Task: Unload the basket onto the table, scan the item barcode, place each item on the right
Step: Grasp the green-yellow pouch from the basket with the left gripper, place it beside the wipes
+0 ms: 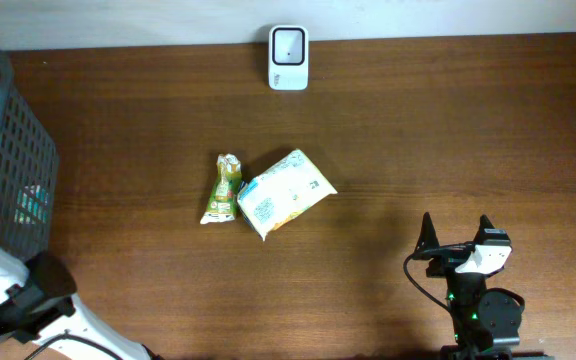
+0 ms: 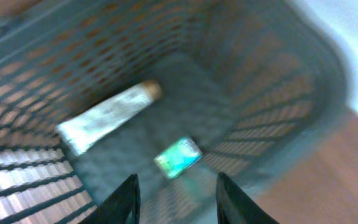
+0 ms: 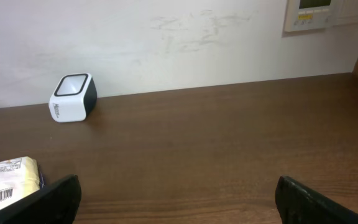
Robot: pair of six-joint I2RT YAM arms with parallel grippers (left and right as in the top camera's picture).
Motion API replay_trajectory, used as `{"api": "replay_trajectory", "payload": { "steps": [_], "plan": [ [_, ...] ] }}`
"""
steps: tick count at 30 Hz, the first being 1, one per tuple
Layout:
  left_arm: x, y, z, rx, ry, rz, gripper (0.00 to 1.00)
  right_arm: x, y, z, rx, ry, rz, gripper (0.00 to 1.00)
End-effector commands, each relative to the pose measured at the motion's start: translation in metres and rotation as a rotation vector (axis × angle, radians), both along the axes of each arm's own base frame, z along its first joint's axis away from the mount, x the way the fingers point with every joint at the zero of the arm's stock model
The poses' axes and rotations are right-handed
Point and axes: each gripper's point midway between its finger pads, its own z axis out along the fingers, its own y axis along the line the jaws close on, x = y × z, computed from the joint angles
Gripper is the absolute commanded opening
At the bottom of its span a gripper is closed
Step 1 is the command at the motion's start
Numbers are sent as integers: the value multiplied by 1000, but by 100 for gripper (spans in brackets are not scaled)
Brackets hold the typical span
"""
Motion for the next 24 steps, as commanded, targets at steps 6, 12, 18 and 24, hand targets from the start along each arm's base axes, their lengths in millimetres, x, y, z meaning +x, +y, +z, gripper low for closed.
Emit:
{"api": "replay_trajectory", "payload": {
  "steps": [6, 12, 18, 24],
  "plan": [
    [-64, 61, -74, -103, 267, 185, 34, 0, -3, -3, 0, 3, -17, 99],
    [-62, 80, -142, -153, 375, 158, 34, 0, -3, -3, 0, 3, -17, 99],
    [-58, 99, -197, -94, 480, 50, 35, 0, -3, -3, 0, 3, -17, 99],
    [-47, 123, -223, 36, 547, -96, 44, 0, -3, -3, 0, 3, -17, 99]
  ]
}}
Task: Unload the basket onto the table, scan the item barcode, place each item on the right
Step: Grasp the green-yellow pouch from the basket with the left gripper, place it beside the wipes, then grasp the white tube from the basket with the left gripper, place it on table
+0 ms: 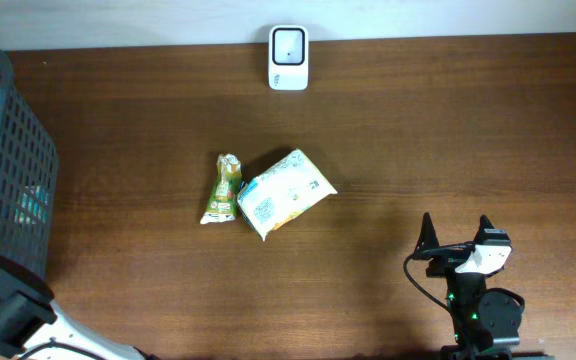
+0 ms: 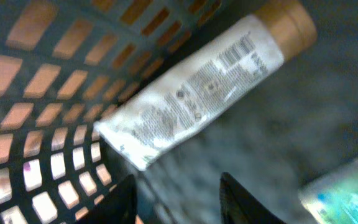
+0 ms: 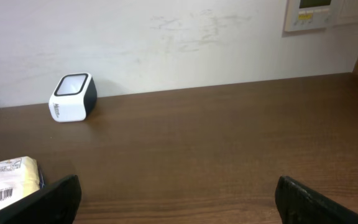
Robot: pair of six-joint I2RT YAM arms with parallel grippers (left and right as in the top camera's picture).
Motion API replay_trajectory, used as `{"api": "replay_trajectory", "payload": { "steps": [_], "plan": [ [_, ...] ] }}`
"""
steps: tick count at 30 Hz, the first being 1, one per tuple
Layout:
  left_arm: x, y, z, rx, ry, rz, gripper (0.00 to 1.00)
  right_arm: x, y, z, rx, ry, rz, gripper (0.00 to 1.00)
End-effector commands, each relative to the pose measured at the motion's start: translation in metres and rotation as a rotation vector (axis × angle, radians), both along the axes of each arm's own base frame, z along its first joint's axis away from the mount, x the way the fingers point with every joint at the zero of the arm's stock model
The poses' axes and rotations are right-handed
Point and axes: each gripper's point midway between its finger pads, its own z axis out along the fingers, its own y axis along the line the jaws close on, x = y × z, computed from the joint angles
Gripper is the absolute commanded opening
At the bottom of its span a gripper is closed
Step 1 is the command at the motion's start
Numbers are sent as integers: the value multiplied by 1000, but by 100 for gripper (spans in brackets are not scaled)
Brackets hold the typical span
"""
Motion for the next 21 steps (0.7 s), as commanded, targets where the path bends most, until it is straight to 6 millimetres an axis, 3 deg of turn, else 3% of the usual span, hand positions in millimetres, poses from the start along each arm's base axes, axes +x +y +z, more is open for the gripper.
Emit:
{"api": "replay_trajectory", "payload": {
  "steps": [1, 3, 8, 11, 16, 21],
  "plan": [
    [0, 12, -12, 38, 73, -126, 47, 0, -3, -3, 1, 3, -17, 99],
    [16, 11, -31, 8, 55, -221, 57, 0, -3, -3, 1, 3, -17, 99],
    [15, 10, -75, -68, 130, -272, 72, 0, -3, -3, 1, 3, -17, 99],
    [19, 13, -85, -68, 150, -312, 71, 0, -3, -3, 1, 3, -17, 99],
    [22, 31, -79, 21, 183, -324, 72, 0, -3, -3, 1, 3, -17, 99],
    [19, 32, -109, -17, 231, -332, 72, 0, -3, -3, 1, 3, -17, 99]
  ]
}}
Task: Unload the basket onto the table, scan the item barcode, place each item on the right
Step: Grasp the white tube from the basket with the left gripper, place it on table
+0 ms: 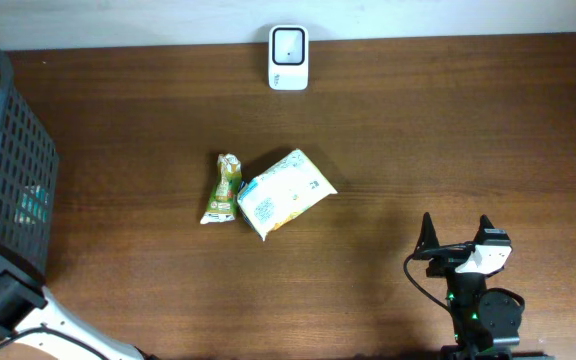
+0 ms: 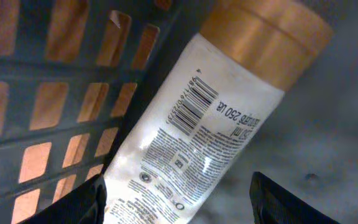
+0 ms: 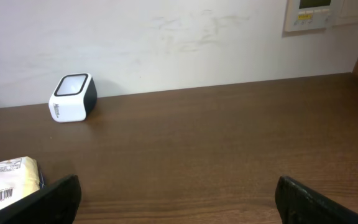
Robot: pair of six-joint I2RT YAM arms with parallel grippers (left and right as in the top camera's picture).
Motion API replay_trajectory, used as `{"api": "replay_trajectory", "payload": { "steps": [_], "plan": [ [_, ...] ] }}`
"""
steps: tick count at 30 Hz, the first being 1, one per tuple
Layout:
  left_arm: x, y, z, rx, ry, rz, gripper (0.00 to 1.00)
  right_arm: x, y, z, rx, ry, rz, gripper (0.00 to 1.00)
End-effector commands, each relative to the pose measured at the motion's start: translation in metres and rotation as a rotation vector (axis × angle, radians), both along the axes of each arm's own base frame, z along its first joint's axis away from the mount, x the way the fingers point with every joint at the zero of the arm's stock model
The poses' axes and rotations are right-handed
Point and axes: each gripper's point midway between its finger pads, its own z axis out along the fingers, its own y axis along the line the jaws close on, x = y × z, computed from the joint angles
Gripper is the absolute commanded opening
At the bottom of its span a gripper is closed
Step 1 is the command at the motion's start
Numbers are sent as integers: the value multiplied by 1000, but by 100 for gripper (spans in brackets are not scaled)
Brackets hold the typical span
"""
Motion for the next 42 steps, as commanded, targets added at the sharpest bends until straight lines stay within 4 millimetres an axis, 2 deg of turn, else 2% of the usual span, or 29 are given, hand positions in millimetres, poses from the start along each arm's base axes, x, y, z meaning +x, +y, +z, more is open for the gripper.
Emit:
{"api": "replay_trajectory", "payload": {
  "steps": [1, 2, 4, 6, 7, 9, 10, 11, 13, 16, 18, 19, 20, 22, 23, 25, 27, 29, 30, 31, 32, 33, 34, 35, 38, 39, 40, 41, 42],
  "plan": [
    [-8, 0, -42, -50, 83, -9, 72, 0, -3, -3, 0, 3, -17, 99],
    [-9, 0, -51, -60, 98, -8, 72, 0, -3, -3, 0, 3, -17, 99],
    [-15, 4, -57, -41, 133, 7, 70, 0, -3, -3, 0, 3, -17, 99],
    [-16, 4, -60, -43, 139, 9, 60, 0, -3, -3, 0, 3, -17, 99],
    [-15, 4, -60, -44, 137, 8, 49, 0, -3, -3, 0, 3, -17, 99],
    [-14, 2, -60, -48, 136, 5, 13, 0, -3, -3, 0, 3, -17, 99],
    [-13, 0, -61, -57, 131, 0, 4, 0, -3, -3, 0, 3, -17, 99],
    [-11, -5, -63, -78, 129, -11, 0, 0, -3, -3, 0, 3, -17, 99],
    [-7, -11, -61, -85, 135, -24, 0, 0, -3, -3, 0, 3, -17, 99],
    [11, -17, -35, -49, 79, -46, 0, 0, -3, -3, 0, 3, -17, 99],
    [35, -22, 16, 9, -35, -72, 0, 0, -3, -3, 0, 3, -17, 99],
    [44, -23, 52, 60, -111, -55, 0, 0, -3, -3, 0, 3, -17, 99],
    [48, -25, 76, 93, -158, -49, 0, 0, -3, -3, 0, 3, -17, 99],
    [54, -36, 142, 182, -267, -67, 0, 0, -3, -3, 0, 3, -17, 99],
    [54, -44, 181, 240, -336, -81, 0, 0, -3, -3, 0, 3, -17, 99],
    [53, -57, 228, 309, -422, -100, 0, 0, -3, -3, 0, 3, -17, 99],
    [44, -83, 298, 410, -555, -131, 0, 0, -3, -3, 0, 3, -17, 99],
    [31, -120, 354, 461, -695, -146, 0, 0, -3, -3, 0, 3, -17, 99],
    [26, -136, 371, 462, -756, -147, 0, 0, -3, -3, 0, 3, -17, 99],
    [28, -166, 387, 431, -820, -209, 0, 0, -3, -3, 0, 3, -17, 99],
    [36, -195, 390, 366, -856, -303, 0, 0, -3, -3, 0, 3, -17, 99],
    [50, -235, 381, 247, -870, -431, 0, 0, -3, -3, 0, 3, -17, 99],
    [60, -270, 362, 111, -857, -491, 0, 0, -3, -3, 0, 3, -17, 99],
    [65, -288, 343, 28, -828, -489, 0, 0, -3, -3, 0, 3, -17, 99],
    [77, -345, 258, -176, -581, -554, 0, 0, -3, -3, 0, 3, -17, 99],
    [79, -365, 220, -236, -467, -579, 0, 0, -3, -3, 0, 3, -17, 99],
    [79, -373, 200, -263, -412, -580, 0, 0, -3, -3, 0, 3, -17, 99],
    [80, -386, 165, -311, -341, -545, 0, 0, -3, -3, 0, 3, -17, 99],
    [81, -394, 140, -343, -293, -519, 0, 0, -3, -3, 0, 3, -17, 99]
  ]
}}
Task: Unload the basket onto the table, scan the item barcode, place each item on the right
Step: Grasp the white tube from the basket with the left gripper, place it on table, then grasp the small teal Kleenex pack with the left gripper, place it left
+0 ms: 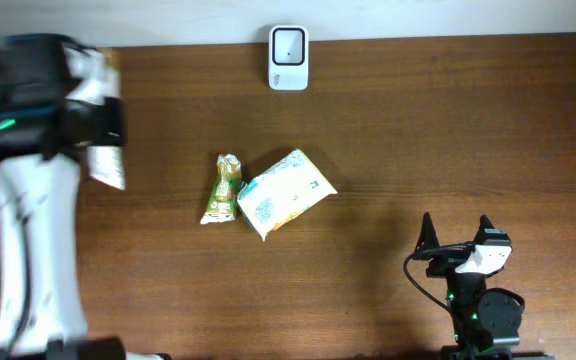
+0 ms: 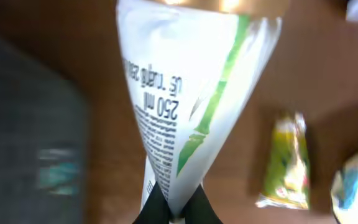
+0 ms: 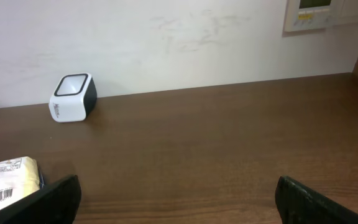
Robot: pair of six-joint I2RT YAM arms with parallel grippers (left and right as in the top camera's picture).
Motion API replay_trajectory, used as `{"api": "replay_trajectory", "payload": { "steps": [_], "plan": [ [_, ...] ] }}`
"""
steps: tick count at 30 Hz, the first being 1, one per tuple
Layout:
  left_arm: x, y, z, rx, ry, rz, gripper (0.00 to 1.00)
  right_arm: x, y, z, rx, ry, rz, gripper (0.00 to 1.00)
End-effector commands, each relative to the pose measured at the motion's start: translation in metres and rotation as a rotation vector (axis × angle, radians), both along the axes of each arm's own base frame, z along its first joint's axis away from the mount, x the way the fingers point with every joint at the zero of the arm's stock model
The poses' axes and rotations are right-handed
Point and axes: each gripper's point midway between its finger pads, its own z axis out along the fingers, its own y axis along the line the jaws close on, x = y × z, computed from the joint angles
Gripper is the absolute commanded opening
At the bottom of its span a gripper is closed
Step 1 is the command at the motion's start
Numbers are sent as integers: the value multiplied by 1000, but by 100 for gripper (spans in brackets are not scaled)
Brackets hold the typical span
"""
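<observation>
A white tube (image 2: 185,106) with a green stripe and "250 ml" print hangs over the table's left side. My left gripper (image 2: 178,210) is shut on its flat crimped end. From overhead, the blurred left arm carries the tube (image 1: 108,168) left of the green pouch (image 1: 223,188), with the left gripper (image 1: 108,130) above the wood. The white scanner (image 1: 288,45) stands at the back edge and also shows as the scanner (image 3: 73,98) in the right wrist view. Open and holding nothing, my right gripper (image 1: 458,245) rests at the front right.
A white snack pack (image 1: 286,192) lies touching the green pouch (image 2: 288,165) mid-table. The dark basket (image 2: 23,124) is at the far left, a teal item blurred inside it. The white pack (image 3: 5,180) shows a barcode in the right wrist view.
My left gripper was open in the basket, around the white tube. Now it is shut on the tube's crimped end and has lifted it out over the table's left side. The right arm is unmoved.
At first my left gripper was open above the basket, with the tube and a teal item lying inside. It was then lower, close over the tube, then with the tube between its fingers. Now it holds the tube over the table.
</observation>
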Motion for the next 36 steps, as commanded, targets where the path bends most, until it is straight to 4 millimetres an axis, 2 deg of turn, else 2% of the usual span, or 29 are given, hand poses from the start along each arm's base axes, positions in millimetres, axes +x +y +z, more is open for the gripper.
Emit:
{"api": "replay_trajectory", "payload": {
  "steps": [1, 3, 5, 7, 9, 10, 11, 14, 15, 17, 20, 21, 23, 24, 25, 26, 28, 30, 31, 33, 35, 36],
  "plan": [
    [4, -31, -84, -91, 182, 64, 0, 0, -3, -3, 0, 3, -17, 99],
    [6, -44, -128, -128, 270, 106, 0, 0, -3, -3, 0, 3, -17, 99],
    [4, -60, -161, -143, 353, 72, 0, 0, -3, -3, 0, 3, -17, 99],
    [1, -79, -186, -139, 424, 32, 0, 0, -3, -3, 0, 3, -17, 99],
    [0, -94, -200, -127, 455, -3, 0, 0, -3, -3, 0, 3, -17, 99],
    [0, -100, -205, -123, 463, -17, 22, 0, -3, -3, 0, 3, -17, 99],
    [1, -102, -207, -125, 464, -13, 100, 0, -3, -3, 0, 3, -17, 99],
    [4, -98, -202, -131, 454, 0, 99, 0, -3, -3, 0, 3, -17, 99],
    [14, -93, -177, -145, 419, 12, 99, 0, -3, -3, 0, 3, -17, 99],
    [37, -78, -114, -163, 294, 37, 99, 0, -3, -3, 0, 3, -17, 99],
    [58, -43, -2, -184, 25, 94, 99, 0, -3, -3, 0, 3, -17, 99],
    [58, -23, 41, -186, -86, 130, 99, 0, -3, -3, 0, 3, -17, 99],
    [45, 21, 103, -178, -249, 215, 99, 0, -3, -3, 0, 3, -17, 99],
    [32, 50, 126, -165, -309, 277, 99, 0, -3, -3, 0, 3, -17, 99],
    [20, 72, 137, -154, -339, 329, 99, 0, -3, -3, 0, 3, -17, 99],
    [1, 108, 141, -140, -352, 425, 99, 0, -3, -3, 0, 3, -17, 99],
    [-27, 153, 127, -152, -308, 580, 100, 0, -3, -3, 0, 3, -17, 99],
    [-45, 178, 111, -169, -258, 680, 99, 0, -3, -3, 0, 3, -17, 99],
    [-60, 198, 96, -192, -218, 770, 100, 0, -3, -3, 0, 3, -17, 99],
    [-71, 217, 81, -207, -186, 838, 99, 0, -3, -3, 0, 3, -17, 99],
    [-87, 238, 54, -224, -123, 913, 100, 0, -3, -3, 0, 3, -17, 99],
    [-95, 245, 33, -240, -73, 945, 99, 0, -3, -3, 0, 3, -17, 99]
  ]
}}
